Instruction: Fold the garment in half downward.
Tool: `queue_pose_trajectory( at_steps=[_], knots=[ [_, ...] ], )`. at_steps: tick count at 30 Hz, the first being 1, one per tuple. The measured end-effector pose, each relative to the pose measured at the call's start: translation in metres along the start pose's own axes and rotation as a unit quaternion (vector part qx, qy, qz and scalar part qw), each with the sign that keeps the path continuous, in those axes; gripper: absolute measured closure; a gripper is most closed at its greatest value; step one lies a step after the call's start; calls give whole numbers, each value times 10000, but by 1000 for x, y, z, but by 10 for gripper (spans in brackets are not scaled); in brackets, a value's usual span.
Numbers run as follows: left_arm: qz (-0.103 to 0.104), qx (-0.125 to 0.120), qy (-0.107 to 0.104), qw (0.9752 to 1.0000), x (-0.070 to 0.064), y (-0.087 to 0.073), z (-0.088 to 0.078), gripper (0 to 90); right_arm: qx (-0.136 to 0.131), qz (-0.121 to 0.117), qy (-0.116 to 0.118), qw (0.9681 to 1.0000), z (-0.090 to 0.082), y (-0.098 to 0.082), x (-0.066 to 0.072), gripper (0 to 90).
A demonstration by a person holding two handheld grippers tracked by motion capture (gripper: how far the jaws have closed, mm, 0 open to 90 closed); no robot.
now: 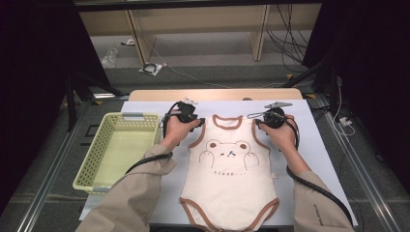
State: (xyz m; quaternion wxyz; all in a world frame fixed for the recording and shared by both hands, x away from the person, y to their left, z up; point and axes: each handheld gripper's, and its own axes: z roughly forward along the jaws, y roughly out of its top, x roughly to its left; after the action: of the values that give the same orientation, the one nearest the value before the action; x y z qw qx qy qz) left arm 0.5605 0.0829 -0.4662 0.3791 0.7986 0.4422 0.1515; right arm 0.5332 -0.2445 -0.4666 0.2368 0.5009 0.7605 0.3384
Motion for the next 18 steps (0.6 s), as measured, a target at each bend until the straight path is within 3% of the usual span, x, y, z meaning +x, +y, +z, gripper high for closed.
queue_pose_trajectory(
  at_steps=[8, 18],
  knots=[
    [-1, 210, 178, 9996, 1, 0, 25, 570, 183, 12, -151, 9997, 21, 9, 0, 643],
    [57, 231, 253, 9994, 1, 0, 34, 613, 300, -38, -145, 9994, 31, 7, 5, 679]
  ],
)
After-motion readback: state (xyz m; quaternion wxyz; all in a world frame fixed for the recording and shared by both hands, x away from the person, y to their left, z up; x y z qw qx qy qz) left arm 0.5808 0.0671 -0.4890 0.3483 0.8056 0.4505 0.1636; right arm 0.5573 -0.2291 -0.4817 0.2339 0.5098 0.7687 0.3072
